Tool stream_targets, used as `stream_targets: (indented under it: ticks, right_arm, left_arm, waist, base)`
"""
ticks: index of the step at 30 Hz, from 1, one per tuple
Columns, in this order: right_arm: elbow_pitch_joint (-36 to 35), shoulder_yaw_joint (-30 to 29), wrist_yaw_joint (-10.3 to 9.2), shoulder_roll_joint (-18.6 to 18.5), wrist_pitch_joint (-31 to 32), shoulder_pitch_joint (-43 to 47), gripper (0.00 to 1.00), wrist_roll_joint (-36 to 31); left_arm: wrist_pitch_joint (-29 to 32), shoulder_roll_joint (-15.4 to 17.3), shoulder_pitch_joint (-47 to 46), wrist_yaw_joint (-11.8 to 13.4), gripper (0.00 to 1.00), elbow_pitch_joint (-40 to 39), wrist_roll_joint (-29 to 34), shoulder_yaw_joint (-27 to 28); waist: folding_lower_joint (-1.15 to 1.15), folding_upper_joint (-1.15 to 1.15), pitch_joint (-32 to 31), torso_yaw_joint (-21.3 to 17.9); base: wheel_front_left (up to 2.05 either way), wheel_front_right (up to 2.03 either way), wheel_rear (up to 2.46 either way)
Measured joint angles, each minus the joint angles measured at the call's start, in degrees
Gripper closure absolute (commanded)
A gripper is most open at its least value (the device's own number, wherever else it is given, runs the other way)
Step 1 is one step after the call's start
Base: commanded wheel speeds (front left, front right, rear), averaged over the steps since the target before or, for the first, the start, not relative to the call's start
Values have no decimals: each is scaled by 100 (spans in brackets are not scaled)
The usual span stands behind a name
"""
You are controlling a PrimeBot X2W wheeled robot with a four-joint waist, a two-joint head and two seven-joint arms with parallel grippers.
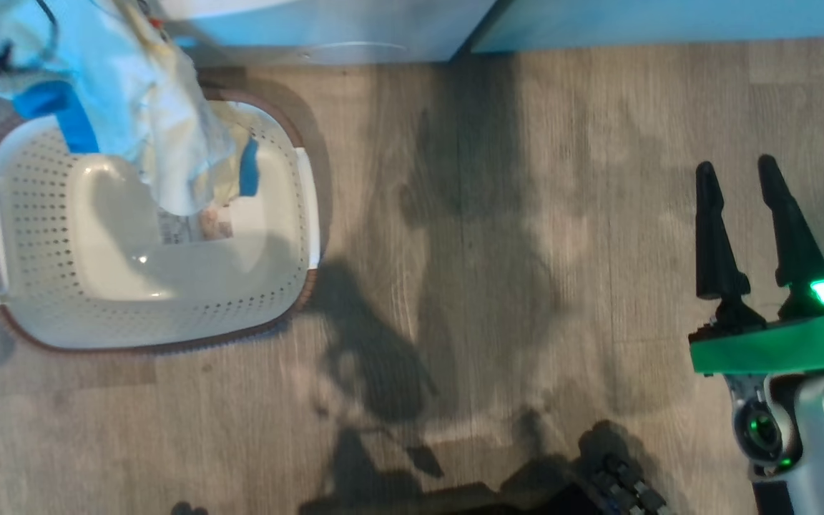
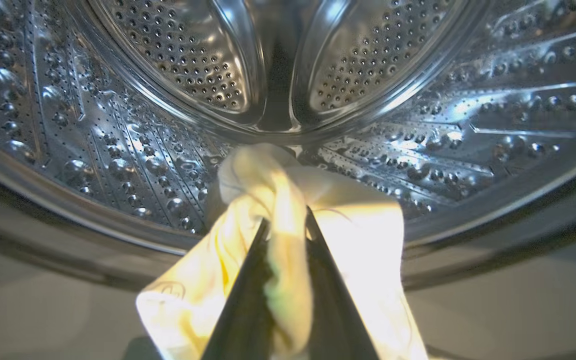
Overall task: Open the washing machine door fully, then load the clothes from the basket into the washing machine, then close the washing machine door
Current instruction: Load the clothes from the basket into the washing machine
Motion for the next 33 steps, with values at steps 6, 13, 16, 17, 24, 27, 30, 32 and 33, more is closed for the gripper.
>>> stream_targets:
  ticks: [6, 13, 16, 17, 24, 27, 30, 32, 33]
  right_arm:
    - [-11, 71, 0, 0, -3, -74, 0, 138]
    - [-27, 211, 0, 0, -16, -182, 0, 236]
    - [-29, 248, 0, 0, -15, -261, 0, 287]
    - [-30, 257, 0, 1, -16, -289, 0, 291]
    - [-22, 367, 0, 1, -15, -349, 0, 394]
    - [-26, 383, 0, 1, -16, -452, 0, 410]
    - [-24, 393, 0, 1, -15, -504, 0, 436]
    - [-15, 397, 0, 1, -15, -503, 0, 436]
    - [-11, 398, 0, 1, -15, -503, 0, 436]
  left_arm:
    - [41, 86, -605, -130, 100, 453, 51, -2]
    - [-322, 171, -1227, -238, 100, 972, 265, -32]
    - [-730, 221, -1558, -280, 100, 1228, 437, -51]
    - [-872, 236, -1663, -280, 100, 1303, 512, -63]
    - [-2053, 247, -2509, -268, 100, 1761, 910, -143]
    - [-2565, 240, -2743, -229, 100, 1952, 1001, -168]
    - [-2638, 181, -2854, -288, 100, 2304, 1001, -190]
    - [-2593, 94, -2874, -363, 100, 2541, 900, -190]
    - [-2524, 48, -2888, -387, 100, 2655, 828, -189]
  waist:
    - [0, 0, 255, -196]
    - [0, 0, 545, -418]
    - [0, 0, 661, -506]
    - [0, 0, 696, -535]
    - [0, 0, 904, -664]
    - [0, 0, 970, -686]
    - [0, 0, 997, -681]
    - [0, 0, 1005, -663]
    - [0, 0, 1007, -653]
  base:
    - [0, 0, 0]
    - [0, 0, 0]
    - [0, 0, 0]
    - [0, 0, 0]
    - [0, 0, 0]
    - [0, 0, 0]
    - [0, 0, 0]
    - [0, 0, 0]
    - [0, 0, 0]
